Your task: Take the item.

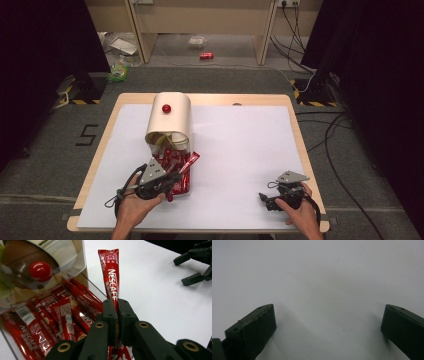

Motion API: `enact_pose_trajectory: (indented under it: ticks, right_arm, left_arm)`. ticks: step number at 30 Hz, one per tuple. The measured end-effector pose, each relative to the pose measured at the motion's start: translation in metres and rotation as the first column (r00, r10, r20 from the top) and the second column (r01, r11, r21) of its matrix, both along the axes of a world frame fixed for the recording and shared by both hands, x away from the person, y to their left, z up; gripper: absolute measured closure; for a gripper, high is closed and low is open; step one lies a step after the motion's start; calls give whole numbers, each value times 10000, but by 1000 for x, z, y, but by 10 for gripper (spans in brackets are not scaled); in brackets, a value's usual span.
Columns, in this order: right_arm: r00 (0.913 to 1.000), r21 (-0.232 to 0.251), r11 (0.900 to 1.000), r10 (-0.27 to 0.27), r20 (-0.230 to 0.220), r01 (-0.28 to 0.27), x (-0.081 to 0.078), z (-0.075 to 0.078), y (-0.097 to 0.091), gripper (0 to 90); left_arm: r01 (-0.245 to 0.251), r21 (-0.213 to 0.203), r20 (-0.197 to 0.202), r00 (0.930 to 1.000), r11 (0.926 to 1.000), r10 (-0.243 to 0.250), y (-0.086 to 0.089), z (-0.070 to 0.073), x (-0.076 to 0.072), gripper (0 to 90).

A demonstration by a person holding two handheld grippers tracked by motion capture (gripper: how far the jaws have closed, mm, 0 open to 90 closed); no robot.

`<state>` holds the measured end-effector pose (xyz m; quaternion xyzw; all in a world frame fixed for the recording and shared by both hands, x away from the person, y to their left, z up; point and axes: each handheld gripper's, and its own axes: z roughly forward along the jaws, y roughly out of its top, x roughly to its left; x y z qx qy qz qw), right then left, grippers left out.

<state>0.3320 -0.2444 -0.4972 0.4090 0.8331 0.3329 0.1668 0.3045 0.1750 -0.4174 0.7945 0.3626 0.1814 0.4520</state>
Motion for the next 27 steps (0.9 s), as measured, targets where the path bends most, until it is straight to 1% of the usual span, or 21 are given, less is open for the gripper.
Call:
enact_pose_trajectory:
  ticks: [3,4,6,15,22,27]
  right_arm:
    - [10000,-4,10000,-3,-5,3,0,0,0,3]
    - [10000,3,10000,-1,-1,1,0,0,0,3]
    - [10000,3,10000,-1,1,1,0,0,0,3]
    - [10000,-2,10000,-2,1,2,0,0,0,3]
    - [10000,2,10000,2,3,-2,0,0,0,3]
    - [10000,3,10000,-5,-5,5,0,0,0,3]
  left_arm:
    - [14,-11,-26,10000,10000,-14,-1,0,4,849]
    - [38,-74,-70,10000,10000,-38,-2,1,6,850]
    - [87,-55,-43,10000,9999,-87,-3,2,8,849]
    - [234,-25,-9,9997,9997,-234,-13,5,12,849]
    - [454,52,-54,9990,9990,-454,-26,6,17,849]
    - [520,71,-40,9986,9986,-520,-33,8,19,849]
